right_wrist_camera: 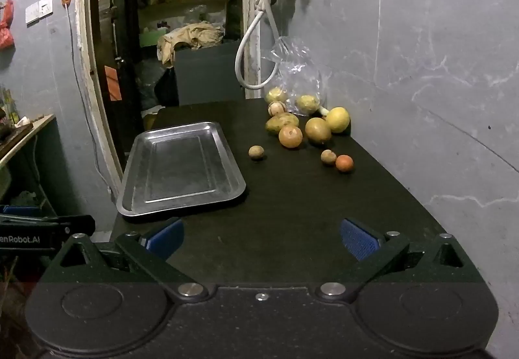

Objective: Organize fruits

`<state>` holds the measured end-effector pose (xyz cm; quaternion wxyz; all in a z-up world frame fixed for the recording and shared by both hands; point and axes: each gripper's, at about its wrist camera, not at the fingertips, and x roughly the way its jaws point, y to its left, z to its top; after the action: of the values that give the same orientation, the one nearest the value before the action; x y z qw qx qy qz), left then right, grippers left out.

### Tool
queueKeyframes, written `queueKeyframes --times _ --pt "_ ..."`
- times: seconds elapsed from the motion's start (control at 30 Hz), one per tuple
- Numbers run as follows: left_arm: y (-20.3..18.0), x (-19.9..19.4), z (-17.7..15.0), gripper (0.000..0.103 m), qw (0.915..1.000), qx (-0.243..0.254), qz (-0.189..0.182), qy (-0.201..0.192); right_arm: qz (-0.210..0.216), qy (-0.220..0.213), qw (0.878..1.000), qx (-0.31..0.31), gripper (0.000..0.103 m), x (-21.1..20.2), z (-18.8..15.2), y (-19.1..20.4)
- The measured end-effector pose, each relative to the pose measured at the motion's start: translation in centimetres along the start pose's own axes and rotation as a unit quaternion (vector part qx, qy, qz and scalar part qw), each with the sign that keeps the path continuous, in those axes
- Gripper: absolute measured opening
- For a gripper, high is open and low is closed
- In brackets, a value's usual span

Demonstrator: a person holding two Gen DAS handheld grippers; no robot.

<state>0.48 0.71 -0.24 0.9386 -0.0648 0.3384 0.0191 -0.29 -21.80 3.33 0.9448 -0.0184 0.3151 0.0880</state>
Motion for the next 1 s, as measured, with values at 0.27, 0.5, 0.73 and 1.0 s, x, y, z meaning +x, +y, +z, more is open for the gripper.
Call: queueKeyframes --times 0.27,0.5,0.73,1.0 --pt "-0.02 0.09 0.02 0.103 1.0000 -0.003 0.003 0.004 0.000 0.010 1.000 0.001 0.103 0.55 0.22 -0.12" --pt "-0.18 0.26 0.09 0.103 0.9999 -0.006 0.004 0.008 -0.002 0.011 1.000 0.001 0.103 0.63 0.30 -0.35" --pt "-0.41 0.34 0.10 0.103 0.9999 -0.002 0.004 0.010 -0.003 0.011 1.000 0.002 0.103 0.89 0.17 -0.75" --pt "-0.47 0.49 -0.04 0.103 0.9999 -0.003 0.005 0.011 -0.004 0.011 1.000 0.002 0.103 0.89 0.05 -0.73"
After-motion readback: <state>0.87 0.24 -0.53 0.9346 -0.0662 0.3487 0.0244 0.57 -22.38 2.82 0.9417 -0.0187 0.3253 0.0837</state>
